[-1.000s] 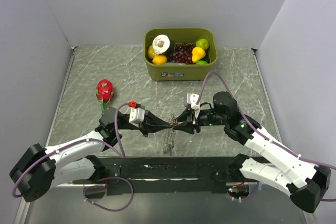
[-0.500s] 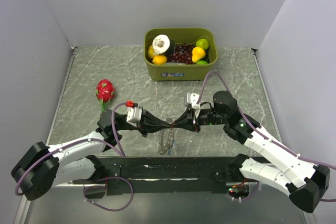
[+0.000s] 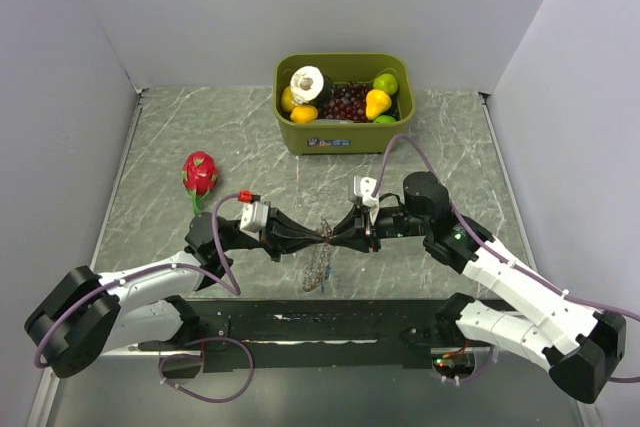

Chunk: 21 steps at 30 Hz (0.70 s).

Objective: Put the keys on the keyring

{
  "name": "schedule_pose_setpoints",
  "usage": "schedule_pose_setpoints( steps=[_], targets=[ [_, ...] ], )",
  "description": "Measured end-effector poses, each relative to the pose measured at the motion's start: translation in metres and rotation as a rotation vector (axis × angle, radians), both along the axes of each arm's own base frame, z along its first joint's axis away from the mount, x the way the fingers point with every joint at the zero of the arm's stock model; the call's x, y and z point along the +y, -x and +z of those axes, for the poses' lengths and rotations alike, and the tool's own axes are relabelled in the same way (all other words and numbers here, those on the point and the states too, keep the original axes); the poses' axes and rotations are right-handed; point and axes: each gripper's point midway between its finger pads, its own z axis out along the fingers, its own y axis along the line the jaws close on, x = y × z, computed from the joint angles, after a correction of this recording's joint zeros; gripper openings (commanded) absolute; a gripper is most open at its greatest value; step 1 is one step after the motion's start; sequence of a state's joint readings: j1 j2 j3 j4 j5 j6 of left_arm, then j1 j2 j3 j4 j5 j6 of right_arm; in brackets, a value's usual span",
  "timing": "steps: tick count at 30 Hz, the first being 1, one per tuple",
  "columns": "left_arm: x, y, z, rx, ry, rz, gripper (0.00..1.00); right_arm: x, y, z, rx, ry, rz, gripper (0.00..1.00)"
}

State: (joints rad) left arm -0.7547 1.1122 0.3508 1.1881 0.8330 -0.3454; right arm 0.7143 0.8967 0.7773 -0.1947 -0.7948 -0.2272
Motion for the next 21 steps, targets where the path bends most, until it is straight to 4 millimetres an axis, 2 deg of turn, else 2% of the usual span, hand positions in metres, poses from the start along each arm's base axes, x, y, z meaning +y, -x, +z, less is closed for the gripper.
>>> schedule_pose_setpoints(
  steps=[6,9,11,12,13,17,21],
  targets=[
    [0.001,-0.001,0.002,-0.008,0.01,0.006,0.01,-0.003,0.001,-0.001,-0.008,-0.007,-0.013,0.6],
    [0.002,-0.002,0.004,-0.02,0.019,0.016,0.01,-0.006,0.002,0.0,-0.027,-0.02,-0.031,0.66],
    [0.004,-0.001,0.009,-0.037,0.031,0.021,0.01,-0.01,0.002,0.0,-0.04,-0.028,-0.054,0.79],
    [0.005,0.0,0.012,-0.049,0.039,0.024,0.01,-0.013,0.002,0.0,-0.042,-0.03,-0.068,0.97],
    [0.006,0.0,0.015,-0.06,0.049,0.027,0.01,-0.015,0.002,0.0,-0.045,-0.033,-0.081,1.0],
    [0.01,0.001,0.023,-0.095,0.069,0.041,0.01,-0.022,-0.002,0.007,-0.083,-0.07,-0.139,1.0],
    [0.012,-0.001,0.019,-0.098,0.063,0.057,0.01,-0.029,-0.007,0.013,-0.108,-0.108,-0.19,1.0]
  ],
)
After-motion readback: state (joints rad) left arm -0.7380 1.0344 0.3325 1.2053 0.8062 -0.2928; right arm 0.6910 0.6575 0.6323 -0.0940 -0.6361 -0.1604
